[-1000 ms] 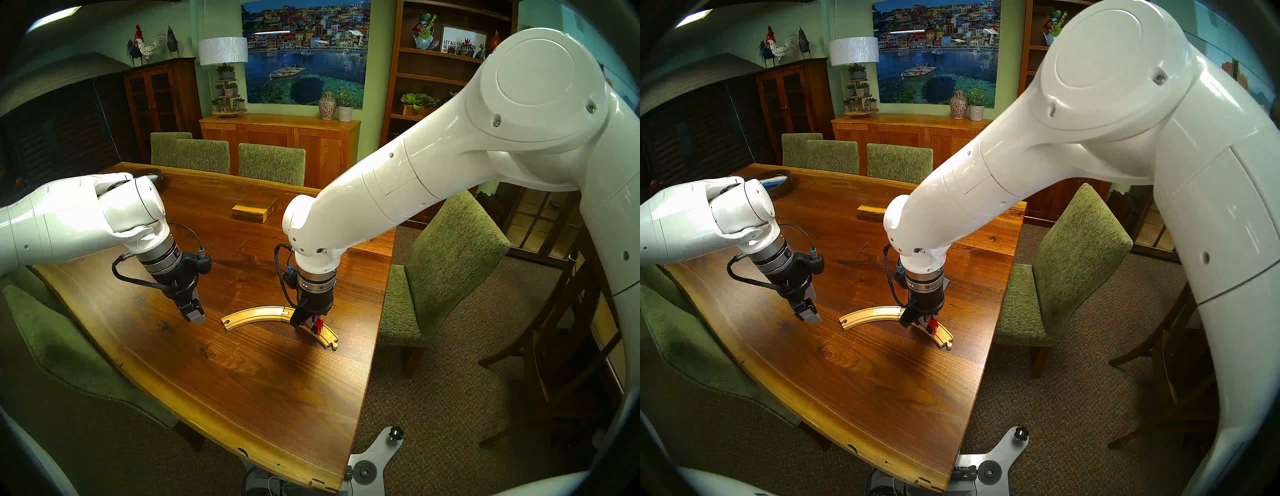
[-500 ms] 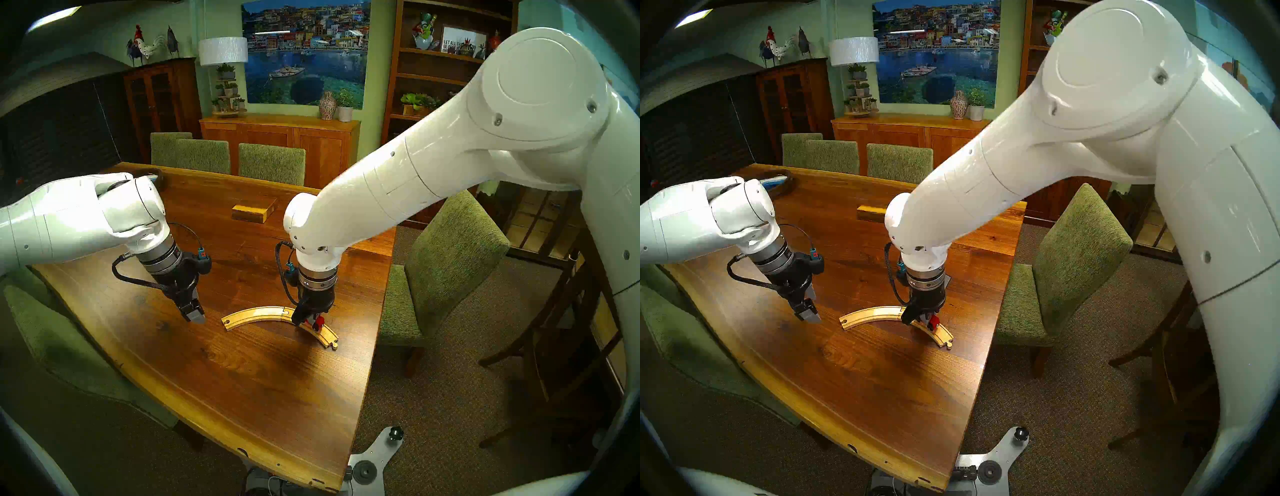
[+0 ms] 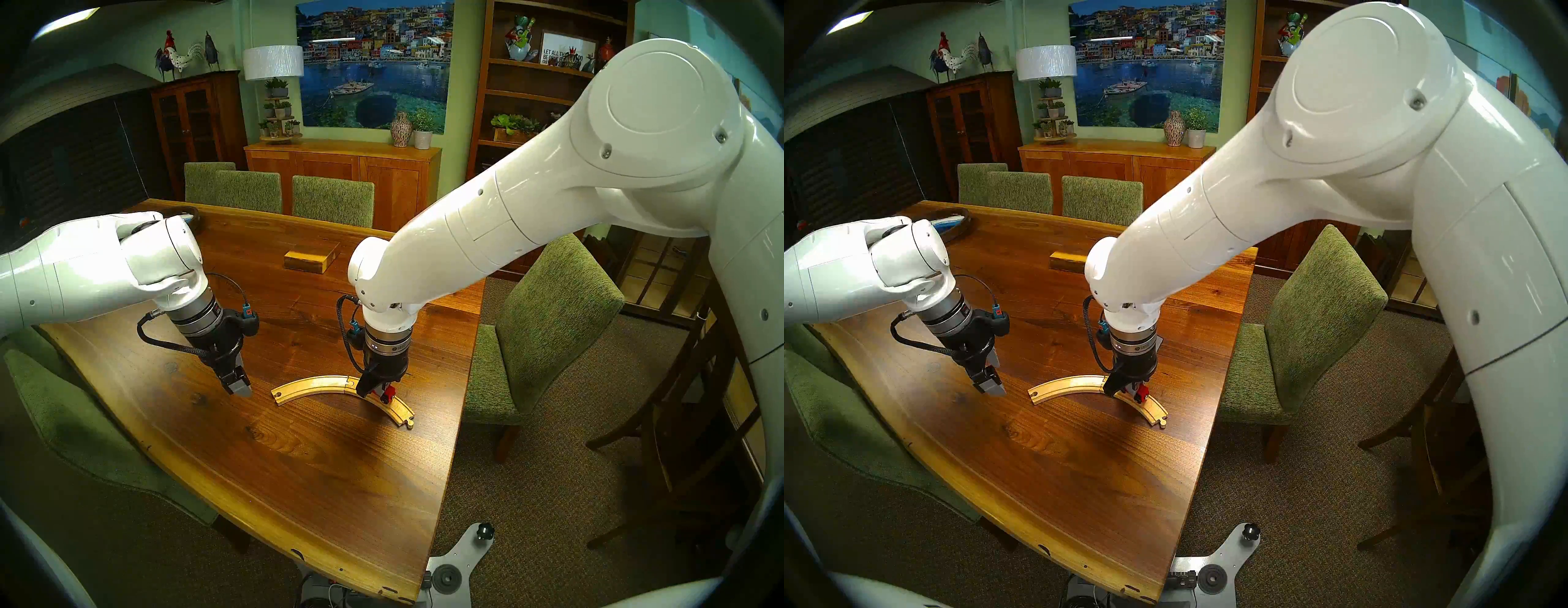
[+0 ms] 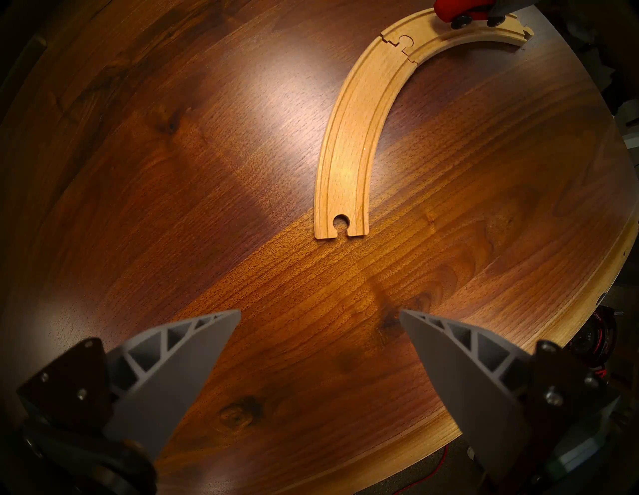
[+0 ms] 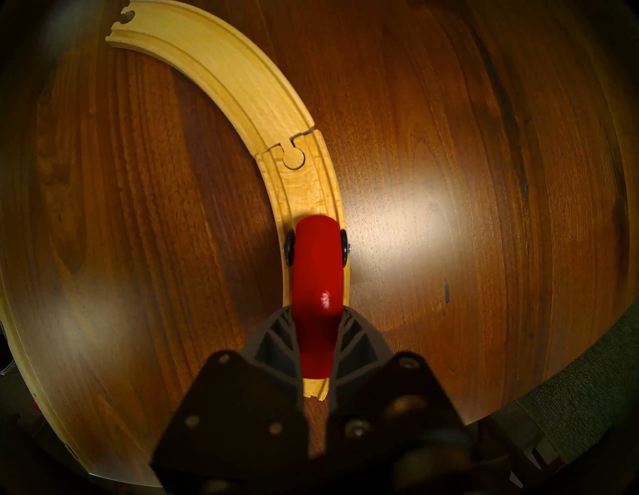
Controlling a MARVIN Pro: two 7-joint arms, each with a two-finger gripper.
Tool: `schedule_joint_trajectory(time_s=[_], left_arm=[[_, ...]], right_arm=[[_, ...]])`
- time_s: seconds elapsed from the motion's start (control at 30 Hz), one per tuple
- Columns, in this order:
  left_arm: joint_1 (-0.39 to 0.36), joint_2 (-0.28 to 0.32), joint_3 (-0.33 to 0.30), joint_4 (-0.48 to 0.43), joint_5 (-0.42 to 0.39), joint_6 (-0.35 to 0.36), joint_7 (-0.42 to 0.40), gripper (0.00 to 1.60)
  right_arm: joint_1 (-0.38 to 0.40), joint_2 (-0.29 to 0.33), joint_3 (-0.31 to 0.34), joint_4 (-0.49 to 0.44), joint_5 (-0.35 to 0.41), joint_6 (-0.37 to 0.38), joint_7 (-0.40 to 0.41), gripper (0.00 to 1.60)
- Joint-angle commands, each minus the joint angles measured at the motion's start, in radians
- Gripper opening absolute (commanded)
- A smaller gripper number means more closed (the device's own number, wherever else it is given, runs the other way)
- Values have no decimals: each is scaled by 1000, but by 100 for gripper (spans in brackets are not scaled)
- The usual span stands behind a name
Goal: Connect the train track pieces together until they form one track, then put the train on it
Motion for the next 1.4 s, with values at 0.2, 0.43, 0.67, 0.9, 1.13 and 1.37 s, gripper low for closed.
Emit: schedule_joint_trajectory(time_s=[0.2, 0.43, 0.67, 0.9, 1.13, 1.37], left_arm=[[-30, 2, -24, -2, -1, 1, 2, 160], [-30, 2, -24, -3, -1, 1, 2, 160], [-30, 2, -24, -2, -1, 1, 2, 160], [-30, 2, -24, -2, -1, 1, 2, 160], [-30, 1, -24, -2, -1, 1, 2, 160], [-30, 1, -24, -2, -1, 0, 2, 160]], right_arm=[[-8, -5, -10, 39, -10, 11, 12, 0], [-14, -9, -11, 47, -15, 12, 17, 0], [-16, -11, -10, 52, -18, 16, 20, 0], [-12, -14, -7, 51, -25, 19, 24, 72], [-2, -13, -2, 44, -20, 22, 19, 160], [30, -3, 6, 12, -8, 27, -1, 160]])
